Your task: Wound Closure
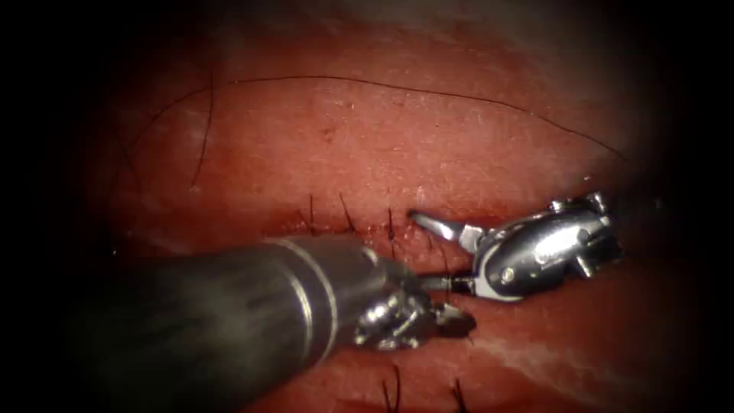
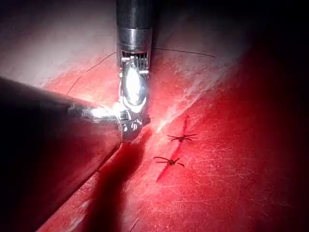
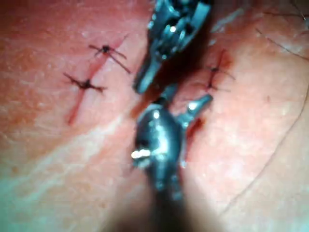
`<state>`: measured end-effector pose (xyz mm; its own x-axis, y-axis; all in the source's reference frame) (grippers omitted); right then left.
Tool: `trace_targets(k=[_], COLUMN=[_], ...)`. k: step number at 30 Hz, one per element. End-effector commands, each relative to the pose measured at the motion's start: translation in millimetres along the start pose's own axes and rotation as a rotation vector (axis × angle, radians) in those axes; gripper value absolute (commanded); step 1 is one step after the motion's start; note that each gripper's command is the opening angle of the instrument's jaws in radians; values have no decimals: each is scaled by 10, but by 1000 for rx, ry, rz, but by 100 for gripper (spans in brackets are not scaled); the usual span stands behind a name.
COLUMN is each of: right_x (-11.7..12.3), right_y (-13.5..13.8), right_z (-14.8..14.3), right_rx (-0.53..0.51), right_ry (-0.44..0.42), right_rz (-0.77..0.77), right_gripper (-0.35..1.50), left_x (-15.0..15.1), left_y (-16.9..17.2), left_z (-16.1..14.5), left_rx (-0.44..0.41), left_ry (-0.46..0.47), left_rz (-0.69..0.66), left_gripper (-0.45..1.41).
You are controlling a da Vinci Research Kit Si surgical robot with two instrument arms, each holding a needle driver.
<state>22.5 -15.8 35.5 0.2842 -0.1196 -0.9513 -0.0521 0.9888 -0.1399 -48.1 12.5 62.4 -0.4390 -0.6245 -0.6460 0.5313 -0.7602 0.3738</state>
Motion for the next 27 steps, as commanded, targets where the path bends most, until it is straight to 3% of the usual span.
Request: trace_targets(k=[1,23,27], right_x=[-3,-18,-18], right_y=[-12,-18,-16], right_z=[8,35,35], right_rx=[1,-3,1], right_ry=[1,6,6], right_rz=[2,-12,-11], right_gripper=[141,138,121], left_x=[1,4,6], left_y=[3,8,8], left_z=[10,9,9], left_rx=[-1,-1,-1], left_ry=[4,0,0], left_rz=[0,2,2], left_gripper=[-45,-45,-45])
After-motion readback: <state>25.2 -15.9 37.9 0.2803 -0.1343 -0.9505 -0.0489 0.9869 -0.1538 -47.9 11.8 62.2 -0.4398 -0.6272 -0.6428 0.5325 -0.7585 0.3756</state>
